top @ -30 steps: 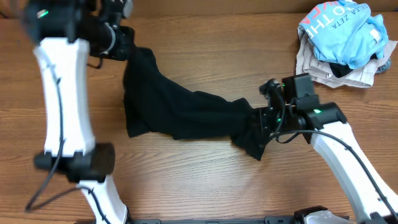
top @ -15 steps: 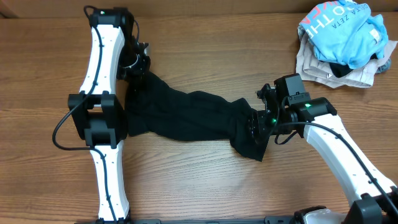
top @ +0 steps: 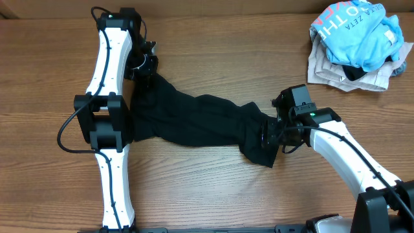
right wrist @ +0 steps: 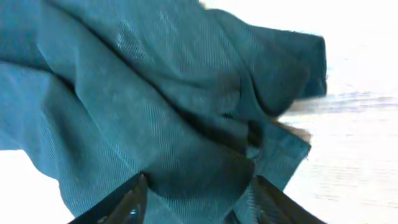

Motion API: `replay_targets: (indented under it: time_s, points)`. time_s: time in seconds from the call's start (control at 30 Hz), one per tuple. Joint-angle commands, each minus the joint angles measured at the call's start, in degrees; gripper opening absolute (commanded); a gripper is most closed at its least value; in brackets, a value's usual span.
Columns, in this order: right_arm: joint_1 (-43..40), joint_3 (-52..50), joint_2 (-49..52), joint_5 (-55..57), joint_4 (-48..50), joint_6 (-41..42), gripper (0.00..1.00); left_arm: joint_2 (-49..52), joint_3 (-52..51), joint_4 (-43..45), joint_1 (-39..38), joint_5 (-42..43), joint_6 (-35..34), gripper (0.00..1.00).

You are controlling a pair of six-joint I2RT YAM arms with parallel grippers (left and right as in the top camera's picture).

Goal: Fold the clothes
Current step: 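Stretch the t-shirt between both grippers and lay it on the table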

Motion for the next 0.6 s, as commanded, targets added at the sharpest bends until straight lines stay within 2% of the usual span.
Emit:
replay_targets:
  time_s: [0.0, 0.1, 0.37, 0.4, 0.57]
  points:
    - [0.2, -0.44, -0.15, 0.83, 1.31, 1.2, 0.53, 0.11, -0.04, 1.75, -0.13, -0.37, -1.44, 0.04]
    - [0.2, -0.85, -0.04, 0.83, 2.29, 1.18, 0.48, 0.11, -0.11, 2.99, -0.17, -0.37, -1.46, 0.05]
    - [0.2, -1.09, -0.04, 0.85, 4.0, 1.18, 0.06, 0.11, -0.13, 3.45, -0.13, -0.37, -1.44, 0.04]
    - [0.2, -1.09, -0.04, 0.85, 4.48, 1.18, 0.04, 0.11, -0.13, 3.43, -0.11, -0.39, -1.44, 0.04]
    - [0.07, -1.09, -0.04, 1.07, 6.49, 1.2, 0.04, 0.11, -0.13, 3.48, -0.13, -0.37, -1.51, 0.04]
